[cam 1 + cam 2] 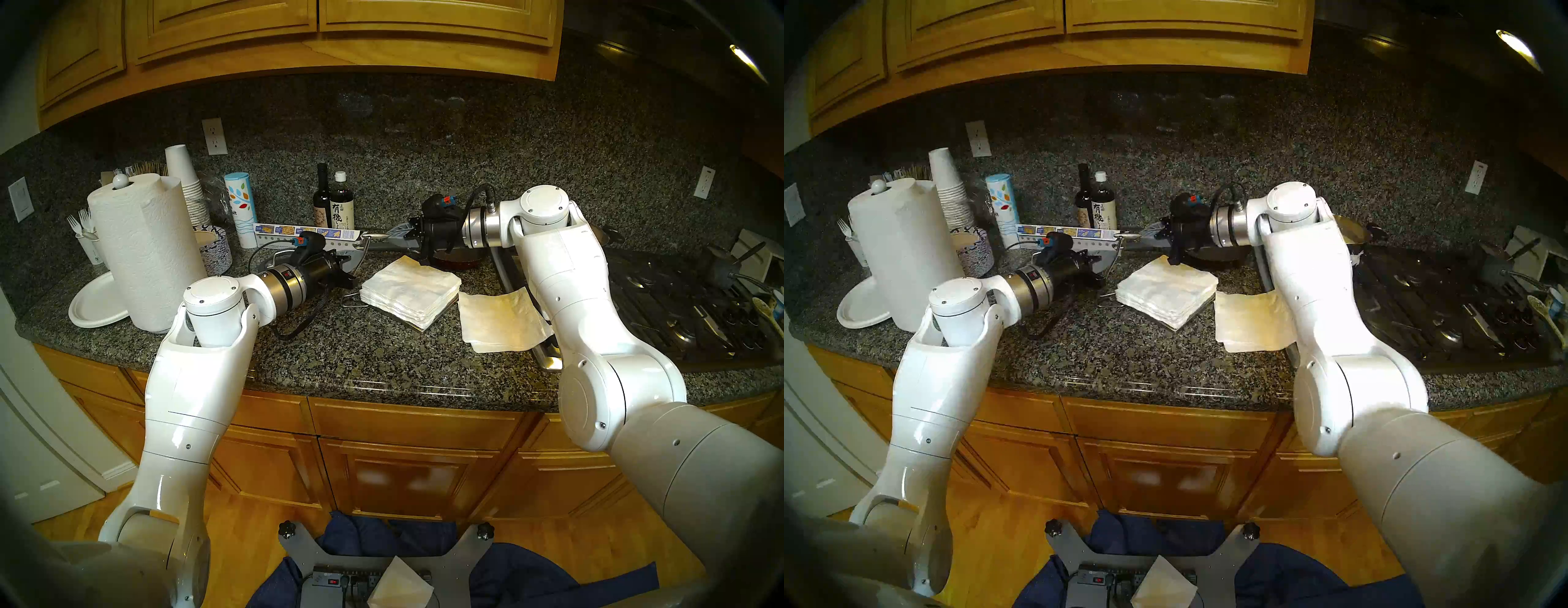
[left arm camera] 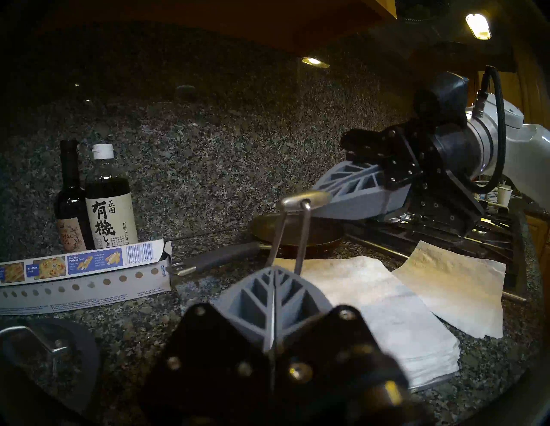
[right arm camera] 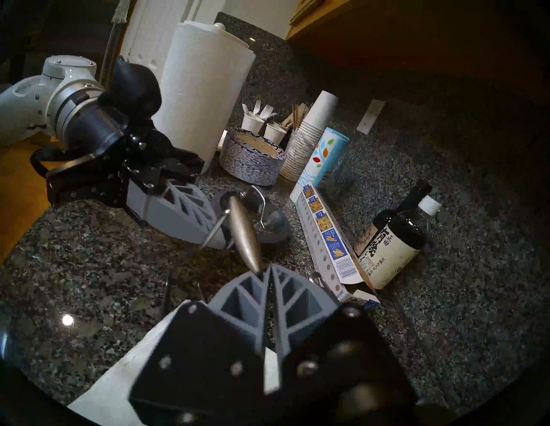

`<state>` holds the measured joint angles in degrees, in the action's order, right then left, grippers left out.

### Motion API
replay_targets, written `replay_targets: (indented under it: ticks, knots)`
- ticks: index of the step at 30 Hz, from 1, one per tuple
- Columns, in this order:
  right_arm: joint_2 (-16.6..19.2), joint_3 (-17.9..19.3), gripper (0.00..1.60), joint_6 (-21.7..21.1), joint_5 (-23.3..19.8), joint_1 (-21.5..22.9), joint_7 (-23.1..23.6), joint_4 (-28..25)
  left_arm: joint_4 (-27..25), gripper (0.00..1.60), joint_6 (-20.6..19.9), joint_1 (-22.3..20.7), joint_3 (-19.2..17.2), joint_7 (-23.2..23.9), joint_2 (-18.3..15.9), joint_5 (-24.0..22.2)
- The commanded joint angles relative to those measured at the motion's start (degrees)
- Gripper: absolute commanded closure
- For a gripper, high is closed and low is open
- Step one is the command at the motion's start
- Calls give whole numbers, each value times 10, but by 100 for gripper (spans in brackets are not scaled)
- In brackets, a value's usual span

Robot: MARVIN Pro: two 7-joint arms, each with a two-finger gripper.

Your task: Take napkin out of napkin holder

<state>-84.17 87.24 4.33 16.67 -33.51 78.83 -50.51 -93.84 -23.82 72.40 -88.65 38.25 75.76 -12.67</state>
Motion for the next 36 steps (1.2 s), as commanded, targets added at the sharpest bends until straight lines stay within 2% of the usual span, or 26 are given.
replay_targets:
  ticks: [1, 17, 36]
  knots:
    - [0, 11, 129, 1, -11, 31, 4, -15, -8, 160, 9, -26, 6, 2, 3, 2]
    - [20, 29, 127, -14, -6, 8, 22, -54, 8, 160, 16, -38, 27, 4, 8, 2]
    - [66, 68, 127, -54, -2, -61, 23, -133, 31, 160, 16, -47, 52, 12, 15, 3]
